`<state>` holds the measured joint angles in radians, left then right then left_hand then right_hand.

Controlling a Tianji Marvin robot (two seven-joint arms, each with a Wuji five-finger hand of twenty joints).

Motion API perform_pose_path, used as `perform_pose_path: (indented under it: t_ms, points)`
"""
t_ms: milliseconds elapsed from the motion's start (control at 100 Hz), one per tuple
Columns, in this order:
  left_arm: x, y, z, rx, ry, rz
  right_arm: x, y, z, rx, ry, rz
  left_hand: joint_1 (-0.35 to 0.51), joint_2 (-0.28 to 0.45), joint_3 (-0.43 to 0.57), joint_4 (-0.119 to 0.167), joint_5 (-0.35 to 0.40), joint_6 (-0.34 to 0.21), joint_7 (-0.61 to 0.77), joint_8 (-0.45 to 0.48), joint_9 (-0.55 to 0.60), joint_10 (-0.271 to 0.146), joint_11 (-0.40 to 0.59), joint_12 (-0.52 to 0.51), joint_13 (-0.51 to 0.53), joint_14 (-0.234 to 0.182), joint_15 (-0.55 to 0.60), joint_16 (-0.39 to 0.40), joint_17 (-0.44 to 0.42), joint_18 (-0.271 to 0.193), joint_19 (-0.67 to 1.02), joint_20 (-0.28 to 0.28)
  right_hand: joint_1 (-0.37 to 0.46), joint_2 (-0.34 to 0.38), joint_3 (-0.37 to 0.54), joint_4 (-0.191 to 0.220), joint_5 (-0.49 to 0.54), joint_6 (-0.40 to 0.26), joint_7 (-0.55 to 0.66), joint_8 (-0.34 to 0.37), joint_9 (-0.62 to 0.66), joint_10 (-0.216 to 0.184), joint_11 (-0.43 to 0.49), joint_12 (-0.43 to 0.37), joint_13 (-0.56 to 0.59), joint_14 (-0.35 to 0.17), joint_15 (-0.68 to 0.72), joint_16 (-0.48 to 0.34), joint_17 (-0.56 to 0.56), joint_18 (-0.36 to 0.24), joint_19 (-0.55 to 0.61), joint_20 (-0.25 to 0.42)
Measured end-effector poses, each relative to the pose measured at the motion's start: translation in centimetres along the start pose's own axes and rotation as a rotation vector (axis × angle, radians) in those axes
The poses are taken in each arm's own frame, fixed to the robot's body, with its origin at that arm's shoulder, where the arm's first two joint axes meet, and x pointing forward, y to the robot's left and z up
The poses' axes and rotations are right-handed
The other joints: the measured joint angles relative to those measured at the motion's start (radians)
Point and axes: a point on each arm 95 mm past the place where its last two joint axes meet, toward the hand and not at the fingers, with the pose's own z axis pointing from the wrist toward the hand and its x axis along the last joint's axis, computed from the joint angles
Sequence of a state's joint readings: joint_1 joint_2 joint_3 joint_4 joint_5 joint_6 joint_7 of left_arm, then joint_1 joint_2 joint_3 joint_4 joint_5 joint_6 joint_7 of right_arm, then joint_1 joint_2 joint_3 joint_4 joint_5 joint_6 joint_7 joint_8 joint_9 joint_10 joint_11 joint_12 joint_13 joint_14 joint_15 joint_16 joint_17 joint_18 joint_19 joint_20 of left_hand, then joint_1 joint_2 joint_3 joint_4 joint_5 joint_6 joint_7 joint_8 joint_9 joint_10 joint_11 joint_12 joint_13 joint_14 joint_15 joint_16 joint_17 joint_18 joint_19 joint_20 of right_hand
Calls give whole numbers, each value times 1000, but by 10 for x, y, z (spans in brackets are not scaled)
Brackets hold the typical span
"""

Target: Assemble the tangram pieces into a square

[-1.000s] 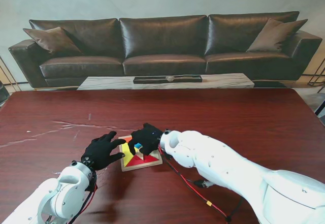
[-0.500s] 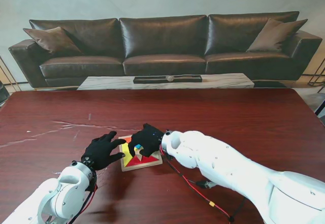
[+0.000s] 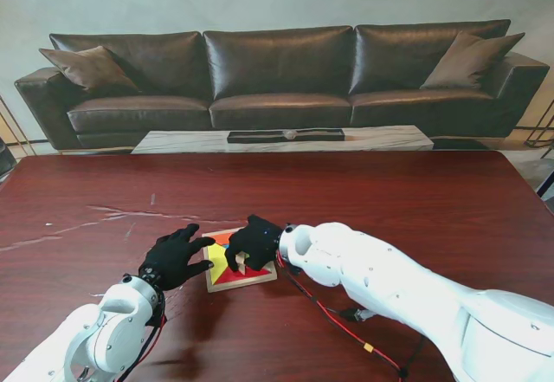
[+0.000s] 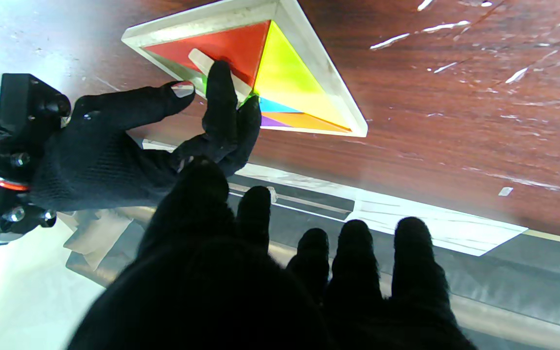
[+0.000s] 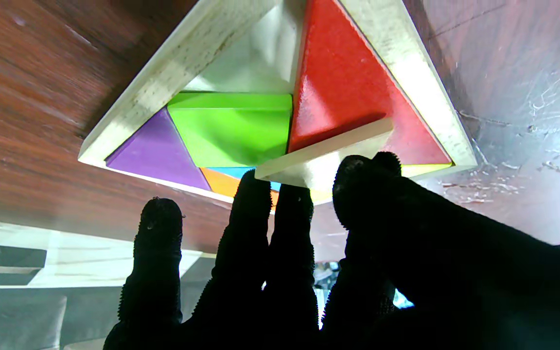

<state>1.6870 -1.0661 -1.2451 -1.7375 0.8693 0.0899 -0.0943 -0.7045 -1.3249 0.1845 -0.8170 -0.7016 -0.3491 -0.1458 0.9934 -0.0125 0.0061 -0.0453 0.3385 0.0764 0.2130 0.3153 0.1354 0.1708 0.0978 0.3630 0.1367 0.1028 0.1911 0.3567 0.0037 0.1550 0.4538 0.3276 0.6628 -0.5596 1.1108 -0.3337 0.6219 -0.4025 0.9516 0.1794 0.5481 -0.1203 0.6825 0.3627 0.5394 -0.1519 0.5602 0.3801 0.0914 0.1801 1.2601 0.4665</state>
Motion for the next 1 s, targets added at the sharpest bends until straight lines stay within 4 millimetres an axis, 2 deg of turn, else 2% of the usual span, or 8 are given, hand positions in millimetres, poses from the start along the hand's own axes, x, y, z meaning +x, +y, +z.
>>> perform_pose_path:
  t_ms: [150, 410, 1000]
  points:
    - [0, 0, 0, -1, 1, -1, -2, -1, -3, 8, -2, -5, 0, 0, 0, 0, 0, 0, 0, 0, 0, 0, 0, 0, 0, 0, 0, 0, 0, 0, 0, 0, 15, -8, 0, -23, 53, 89, 23, -37, 0, -6, 2, 0, 0, -10, 6, 0, 0, -8, 0, 0]
    - [1, 1, 1, -6, 5, -5, -8, -2, -10, 16, -16, 1, 0, 0, 0, 0, 0, 0, 0, 0, 0, 0, 0, 0, 0, 0, 0, 0, 0, 0, 0, 0, 15, -9, 0, -23, 50, 104, 28, -69, 0, -5, 12, 0, 0, -10, 20, 0, 0, -8, 0, 0]
    - [3, 1, 3, -15, 11, -8, -17, -6, -25, 25, -43, 3, 0, 0, 0, 0, 0, 0, 0, 0, 0, 0, 0, 0, 0, 0, 0, 0, 0, 0, -2, 0, 15, -9, 0, -32, 50, 104, 48, -83, 0, 4, 24, 0, 0, -10, 43, 11, 0, -14, 0, 0]
